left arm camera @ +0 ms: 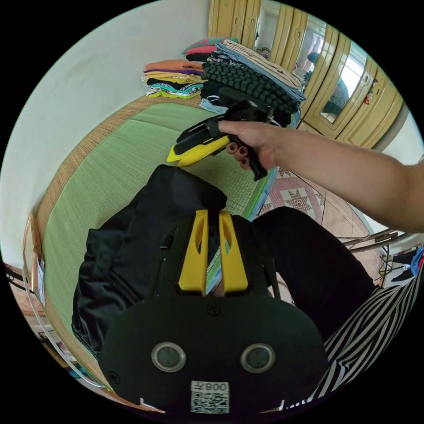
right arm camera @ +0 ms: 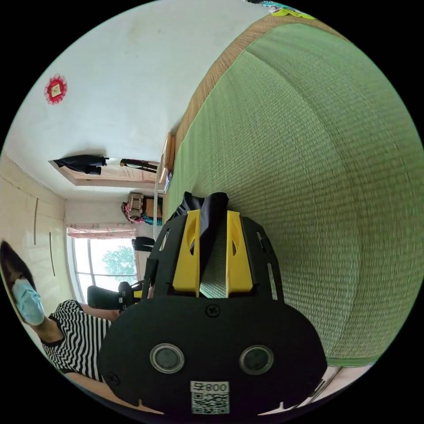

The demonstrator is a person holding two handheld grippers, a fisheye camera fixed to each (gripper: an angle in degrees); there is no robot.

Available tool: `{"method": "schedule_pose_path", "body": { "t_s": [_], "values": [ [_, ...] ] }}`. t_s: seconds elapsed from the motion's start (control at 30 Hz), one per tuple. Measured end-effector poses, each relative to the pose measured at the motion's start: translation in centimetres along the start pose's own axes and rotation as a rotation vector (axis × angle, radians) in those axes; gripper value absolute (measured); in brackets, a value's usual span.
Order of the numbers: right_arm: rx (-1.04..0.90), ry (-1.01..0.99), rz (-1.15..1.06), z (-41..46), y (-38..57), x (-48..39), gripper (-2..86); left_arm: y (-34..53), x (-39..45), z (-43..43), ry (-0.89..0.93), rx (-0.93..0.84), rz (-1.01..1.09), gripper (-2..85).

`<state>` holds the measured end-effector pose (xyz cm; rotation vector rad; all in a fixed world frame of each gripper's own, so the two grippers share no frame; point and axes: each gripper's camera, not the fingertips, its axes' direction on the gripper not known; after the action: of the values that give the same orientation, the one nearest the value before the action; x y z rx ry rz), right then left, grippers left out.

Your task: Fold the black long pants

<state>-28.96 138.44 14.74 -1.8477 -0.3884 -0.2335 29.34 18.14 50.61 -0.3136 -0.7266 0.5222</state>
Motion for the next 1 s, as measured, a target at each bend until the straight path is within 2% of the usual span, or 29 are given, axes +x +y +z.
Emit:
{"method": "schedule_pose_path", "body": {
  "t_s": [0.27, 0.6, 0.8, 1.0],
  "values": [
    [-0.071, -0.004, 0.054, -0.2, -3.4, 0.3, 4.2, 1.4, -1.0, 3.0, 0.004, 0.006, 0.029, 3.5],
    [0.098, 0.051, 0.054, -9.9, -3.1, -4.5, 2.5, 1.9, -3.0, 5.4, 0.101, 0.108, 0.042, 3.4],
    [0.189, 0.019, 0.013, -13.8, -3.3, -11.2, 2.4, 3.7, -5.7, 5.6, 0.134, 0.181, 0.024, 3.5],
    [0.208, -0.086, -0.110, -13.7, -5.6, -21.9, 2.5, 8.4, -11.6, 3.4, 0.161, 0.299, -0.106, 3.6]
  ]
}}
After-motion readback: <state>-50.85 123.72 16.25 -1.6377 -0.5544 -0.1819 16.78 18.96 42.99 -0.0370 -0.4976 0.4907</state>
